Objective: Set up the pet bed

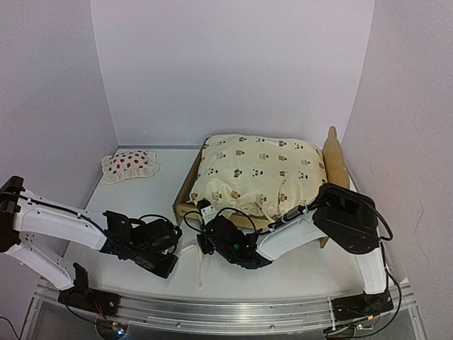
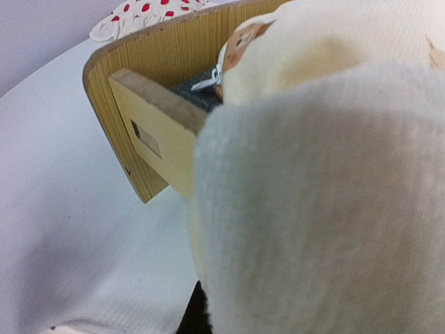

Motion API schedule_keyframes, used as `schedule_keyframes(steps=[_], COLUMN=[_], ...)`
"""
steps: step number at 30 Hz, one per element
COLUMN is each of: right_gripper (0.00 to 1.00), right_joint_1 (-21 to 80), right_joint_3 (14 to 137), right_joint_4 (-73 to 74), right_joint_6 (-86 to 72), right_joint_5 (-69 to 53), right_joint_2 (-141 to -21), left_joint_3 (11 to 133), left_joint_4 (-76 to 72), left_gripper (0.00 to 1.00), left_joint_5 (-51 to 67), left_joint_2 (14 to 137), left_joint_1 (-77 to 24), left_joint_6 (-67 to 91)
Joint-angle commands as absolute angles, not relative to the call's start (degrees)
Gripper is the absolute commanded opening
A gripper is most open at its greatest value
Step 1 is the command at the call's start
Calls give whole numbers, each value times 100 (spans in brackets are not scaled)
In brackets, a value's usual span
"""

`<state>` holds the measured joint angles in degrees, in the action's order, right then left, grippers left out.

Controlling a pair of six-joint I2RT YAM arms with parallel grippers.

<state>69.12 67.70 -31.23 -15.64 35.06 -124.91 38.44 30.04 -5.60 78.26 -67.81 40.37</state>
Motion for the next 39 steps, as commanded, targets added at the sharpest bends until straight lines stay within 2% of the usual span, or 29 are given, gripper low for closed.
schedule_keyframes(steps=[1,6,16,26,34,39], right_gripper=[0,0,1,1,2,13], right_joint_1=[6910,6908,6908,6899,6900,6899], right_joint_3=[6472,6177,5875,5685,5600,5413], right_joint_4=[-3379,-3371,-3376,-3586,-3628,-3630], right_joint_6=[-1360,-1298,-1153,-1047,-873,-755], right_joint_5=[3055,2590,1911,1819,1681,1645], right_joint_2=[-11922,-11643,-11312,-11235,-11089,-10987], left_joint_3=[4371,4755,5021,5150,4684,4675], left_joint_4=[2868,2642,1713,1019,26,-210], left_gripper=[0,0,0,0,0,0], left_joint_5=[-1101,-1550,-1585,-730,391,566], left_joint_2=[7665,7789,7950,8487,8410,8588], left_joint_1=[-6747,-6686,-6253,-5809,-5410,-5272], left_joint_6=[3898,3741,3145,2911,2772,2746])
